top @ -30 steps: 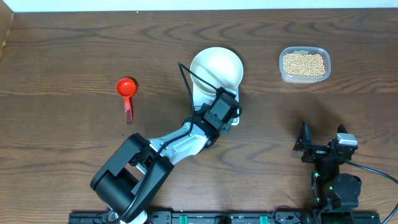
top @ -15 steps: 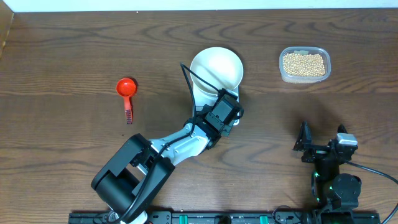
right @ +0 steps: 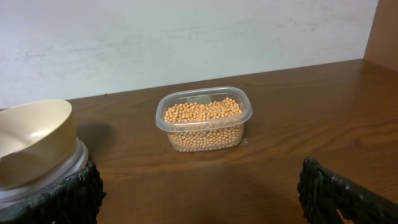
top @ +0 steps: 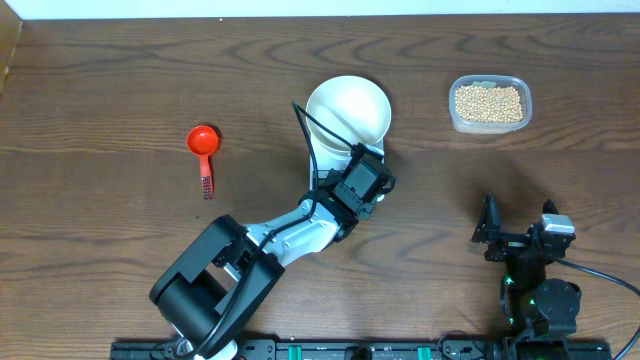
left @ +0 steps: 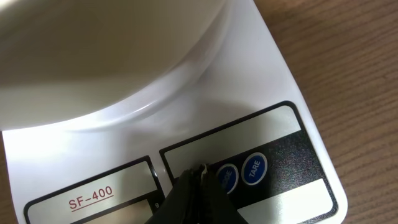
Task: Scoop item into bowl and weigh 50g on scale
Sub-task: 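Lift the left gripper up and back away from the scale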
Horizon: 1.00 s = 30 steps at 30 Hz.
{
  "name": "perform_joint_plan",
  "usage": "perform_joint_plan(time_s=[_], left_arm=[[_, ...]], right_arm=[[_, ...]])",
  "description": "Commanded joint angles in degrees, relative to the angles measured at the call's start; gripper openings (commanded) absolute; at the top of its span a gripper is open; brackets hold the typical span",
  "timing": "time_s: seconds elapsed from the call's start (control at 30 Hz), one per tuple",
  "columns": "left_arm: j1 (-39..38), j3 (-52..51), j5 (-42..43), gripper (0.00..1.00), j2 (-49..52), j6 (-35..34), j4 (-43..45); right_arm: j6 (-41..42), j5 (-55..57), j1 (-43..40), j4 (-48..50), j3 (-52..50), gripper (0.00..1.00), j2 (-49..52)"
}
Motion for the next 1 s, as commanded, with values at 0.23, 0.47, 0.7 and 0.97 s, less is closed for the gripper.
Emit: perform_joint_plan(time_s=[0.23,0.47,0.7,0.97], left_arm=[[0.4,-5.2,0.5,0.07,9.4,-3.5,-6.2],[0.4,-5.2,0.7,0.07,9.3,-3.5,-6.5],[0.4,-4.3,0.7,0.07,1.6,-3.4,-6.8],[0.4,-4.3,3.0,0.07,-14.1,-3.3,-10.2]], right_arm=[[-0.4,0.3,0.5,-0.1,-0.1,0.99,-0.4],[-0.4,0.3,0.5,-0.1,-0.1,0.99,-0.4],[-0.4,0.3,0.5,-0.1,-0.1,0.99,-0.4],[-0.4,0.3,0.5,-0.1,-0.1,0.99,-0.4]])
